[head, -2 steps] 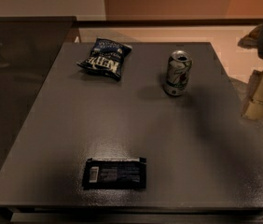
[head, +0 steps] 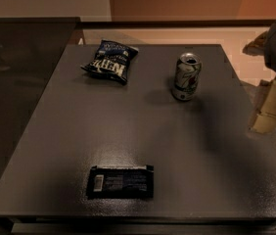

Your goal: Pick rxbar blueberry

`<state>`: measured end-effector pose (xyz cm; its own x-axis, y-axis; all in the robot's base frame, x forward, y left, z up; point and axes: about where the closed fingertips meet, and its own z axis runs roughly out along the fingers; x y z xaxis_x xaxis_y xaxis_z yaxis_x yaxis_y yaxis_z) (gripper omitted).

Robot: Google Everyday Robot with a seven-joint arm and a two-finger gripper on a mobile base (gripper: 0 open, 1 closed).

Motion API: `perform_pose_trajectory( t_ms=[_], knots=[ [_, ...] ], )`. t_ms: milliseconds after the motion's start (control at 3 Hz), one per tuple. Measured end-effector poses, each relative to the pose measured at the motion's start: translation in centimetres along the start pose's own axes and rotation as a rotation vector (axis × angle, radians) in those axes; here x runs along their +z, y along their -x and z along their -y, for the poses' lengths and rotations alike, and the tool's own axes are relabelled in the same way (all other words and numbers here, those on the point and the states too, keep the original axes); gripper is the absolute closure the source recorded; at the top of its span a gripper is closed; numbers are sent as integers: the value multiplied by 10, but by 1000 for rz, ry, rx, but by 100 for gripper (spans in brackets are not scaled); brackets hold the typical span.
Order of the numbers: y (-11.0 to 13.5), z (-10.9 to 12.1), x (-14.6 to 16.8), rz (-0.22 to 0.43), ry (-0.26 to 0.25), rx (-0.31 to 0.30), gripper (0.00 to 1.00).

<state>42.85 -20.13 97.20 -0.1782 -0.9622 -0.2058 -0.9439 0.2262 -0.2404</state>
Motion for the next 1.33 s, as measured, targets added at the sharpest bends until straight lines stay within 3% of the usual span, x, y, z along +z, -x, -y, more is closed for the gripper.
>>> perform_pose_trajectory(
  t_ms=[667,1333],
  knots=[
    [27,-28,22,3,58,-81,0],
    [89,-86,103,-23,168,-266,0]
  ],
)
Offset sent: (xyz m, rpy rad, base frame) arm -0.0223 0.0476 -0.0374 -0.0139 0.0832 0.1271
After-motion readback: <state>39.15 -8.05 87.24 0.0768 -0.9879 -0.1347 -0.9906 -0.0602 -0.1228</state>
